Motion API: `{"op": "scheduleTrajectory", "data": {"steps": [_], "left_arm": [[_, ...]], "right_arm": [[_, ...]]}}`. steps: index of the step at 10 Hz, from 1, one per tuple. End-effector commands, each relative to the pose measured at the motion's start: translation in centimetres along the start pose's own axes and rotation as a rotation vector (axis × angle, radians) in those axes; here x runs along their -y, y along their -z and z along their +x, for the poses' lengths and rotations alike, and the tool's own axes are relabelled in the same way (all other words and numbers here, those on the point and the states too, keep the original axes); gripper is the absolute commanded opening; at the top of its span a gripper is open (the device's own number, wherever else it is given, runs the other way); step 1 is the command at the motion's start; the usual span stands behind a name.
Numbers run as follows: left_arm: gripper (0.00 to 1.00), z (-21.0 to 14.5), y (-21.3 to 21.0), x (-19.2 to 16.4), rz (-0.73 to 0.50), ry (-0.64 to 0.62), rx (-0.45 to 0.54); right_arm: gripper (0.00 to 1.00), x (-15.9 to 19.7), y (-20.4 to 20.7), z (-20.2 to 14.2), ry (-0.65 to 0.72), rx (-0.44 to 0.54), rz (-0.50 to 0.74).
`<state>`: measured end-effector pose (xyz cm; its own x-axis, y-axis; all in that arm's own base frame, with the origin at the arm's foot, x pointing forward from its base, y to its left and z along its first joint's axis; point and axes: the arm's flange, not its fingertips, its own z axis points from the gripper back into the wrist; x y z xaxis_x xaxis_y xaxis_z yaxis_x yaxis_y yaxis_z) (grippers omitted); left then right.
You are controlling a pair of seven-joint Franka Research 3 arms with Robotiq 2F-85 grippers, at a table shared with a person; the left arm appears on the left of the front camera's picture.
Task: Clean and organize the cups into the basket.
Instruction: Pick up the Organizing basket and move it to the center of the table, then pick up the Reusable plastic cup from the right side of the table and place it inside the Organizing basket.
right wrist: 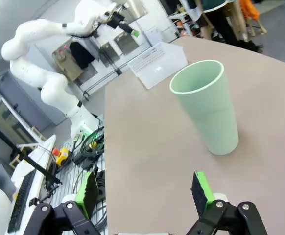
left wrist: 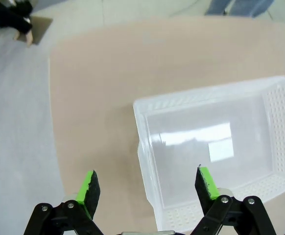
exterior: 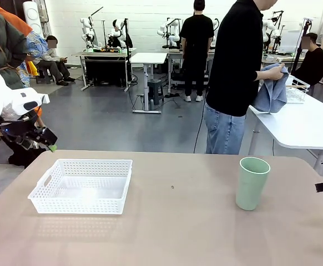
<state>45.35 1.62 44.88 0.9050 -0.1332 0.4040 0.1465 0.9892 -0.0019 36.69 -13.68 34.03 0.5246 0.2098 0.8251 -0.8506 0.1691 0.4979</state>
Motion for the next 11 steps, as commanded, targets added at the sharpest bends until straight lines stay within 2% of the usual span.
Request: {"op": "scheduleTrajectory", "data": {"steps": [1, 3, 4, 5, 6, 7, 8, 11], "left_arm": [[1.00, 2.1, 1.1, 0.2, 0.028, -0.030, -0.219], [1.00, 3.5, 3.6, -0.2, 0.012, -0.074, -0.369], [1.00, 3.6, 4.6, -0.2, 0.000, -0.069, -0.411], [1.00, 3.5, 5.5, 0.1, -0.012, -0.072, -0.421], [1.00, 3.5, 5.9, 0.2, -0.009, -0.079, -0.353], [1.00, 3.1, 6.2, 0.5, -0.049, -0.042, -0.344], [1.00, 2.8, 6.1, -0.1, -0.015, -0.059, -0.405], [1.00, 2.8, 6.1, -0.1, -0.015, -0.059, -0.405]], "right_arm": [[1.00, 2.4, 0.8, -0.2, -0.049, -0.027, 0.020], [1.00, 3.1, 1.3, -0.6, -0.061, -0.040, 0.031], [1.00, 3.4, 1.6, -0.7, -0.090, -0.052, 0.028], [1.00, 3.8, 2.1, -0.9, -0.122, -0.066, 0.045], [1.00, 4.4, 2.8, -1.1, -0.126, -0.082, 0.055], [1.00, 5.1, 3.6, -1.2, -0.125, -0.074, 0.073], [1.00, 5.9, 4.5, -1.2, -0.126, -0.071, 0.089], [1.00, 8.0, 7.6, -1.3, -0.124, -0.089, 0.126]]}}
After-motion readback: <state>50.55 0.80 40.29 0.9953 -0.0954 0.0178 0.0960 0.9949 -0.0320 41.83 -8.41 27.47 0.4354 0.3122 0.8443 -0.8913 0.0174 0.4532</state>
